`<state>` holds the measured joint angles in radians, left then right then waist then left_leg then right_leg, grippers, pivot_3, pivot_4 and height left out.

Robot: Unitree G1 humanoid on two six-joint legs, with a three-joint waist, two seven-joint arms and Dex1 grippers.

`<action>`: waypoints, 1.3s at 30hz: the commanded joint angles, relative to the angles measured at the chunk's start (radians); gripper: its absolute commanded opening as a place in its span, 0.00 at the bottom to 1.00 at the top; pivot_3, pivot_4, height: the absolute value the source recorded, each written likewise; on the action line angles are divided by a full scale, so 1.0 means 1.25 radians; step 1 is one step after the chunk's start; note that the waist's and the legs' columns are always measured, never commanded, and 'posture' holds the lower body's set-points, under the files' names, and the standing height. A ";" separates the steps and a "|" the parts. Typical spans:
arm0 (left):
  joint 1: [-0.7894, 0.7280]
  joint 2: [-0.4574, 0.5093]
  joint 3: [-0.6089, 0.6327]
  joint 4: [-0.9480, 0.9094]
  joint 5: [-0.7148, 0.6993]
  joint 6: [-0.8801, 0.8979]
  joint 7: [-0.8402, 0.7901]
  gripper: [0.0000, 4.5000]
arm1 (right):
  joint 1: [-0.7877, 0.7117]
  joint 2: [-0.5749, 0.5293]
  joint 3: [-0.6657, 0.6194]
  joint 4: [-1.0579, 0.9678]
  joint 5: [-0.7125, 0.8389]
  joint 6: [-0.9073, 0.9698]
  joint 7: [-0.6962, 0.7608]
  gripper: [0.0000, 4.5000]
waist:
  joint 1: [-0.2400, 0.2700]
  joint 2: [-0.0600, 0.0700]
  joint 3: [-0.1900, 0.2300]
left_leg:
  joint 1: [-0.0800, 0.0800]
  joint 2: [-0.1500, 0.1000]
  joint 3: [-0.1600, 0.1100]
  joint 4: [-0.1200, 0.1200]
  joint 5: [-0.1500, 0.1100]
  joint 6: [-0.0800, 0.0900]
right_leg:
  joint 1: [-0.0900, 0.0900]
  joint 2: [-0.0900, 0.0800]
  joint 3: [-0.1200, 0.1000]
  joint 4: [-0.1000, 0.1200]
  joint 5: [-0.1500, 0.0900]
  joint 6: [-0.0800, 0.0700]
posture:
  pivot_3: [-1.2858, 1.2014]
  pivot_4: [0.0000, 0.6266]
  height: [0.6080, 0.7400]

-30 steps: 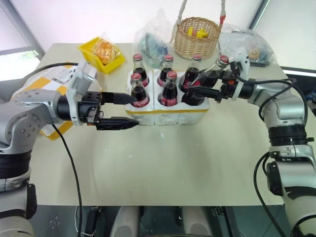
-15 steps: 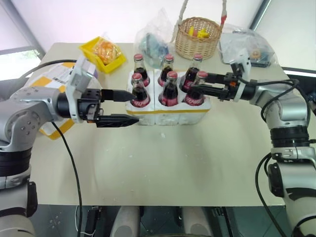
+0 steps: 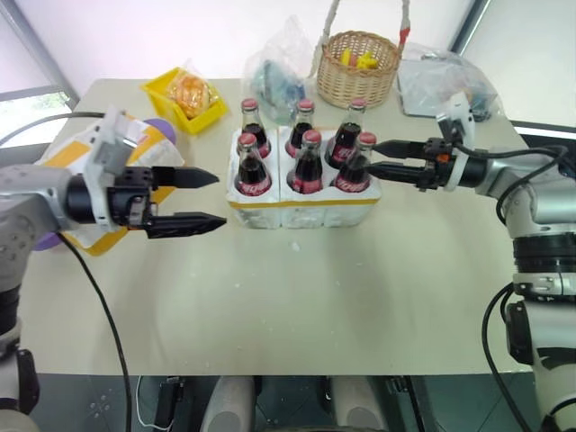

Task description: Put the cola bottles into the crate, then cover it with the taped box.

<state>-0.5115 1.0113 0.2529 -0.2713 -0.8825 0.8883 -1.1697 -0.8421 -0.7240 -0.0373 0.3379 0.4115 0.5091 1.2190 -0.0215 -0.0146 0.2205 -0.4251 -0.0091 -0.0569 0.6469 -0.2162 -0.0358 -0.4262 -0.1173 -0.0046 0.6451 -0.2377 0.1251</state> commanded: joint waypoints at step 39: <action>0.344 0.016 -0.034 0.587 1.010 -0.730 0.770 1.00 | 0.013 -0.248 -0.143 -0.213 0.208 0.135 0.166 0.98 | 0.003 0.000 -0.001 | 0.000 0.004 0.005 -0.008 0.000 -0.001 | -0.002 0.001 0.000 -0.010 0.005 -0.004 | 0.52 0.24 0.98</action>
<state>-0.0693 1.0173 0.2120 0.4364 0.3623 0.0005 -0.2389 -0.8226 -1.0151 -0.1728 0.0989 0.6515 0.6817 1.4326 -0.0174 -0.0141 0.2194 -0.4248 -0.0045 -0.0503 0.6365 -0.2161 -0.0370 -0.4287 -0.1157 -0.0046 0.6322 -0.2311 0.1206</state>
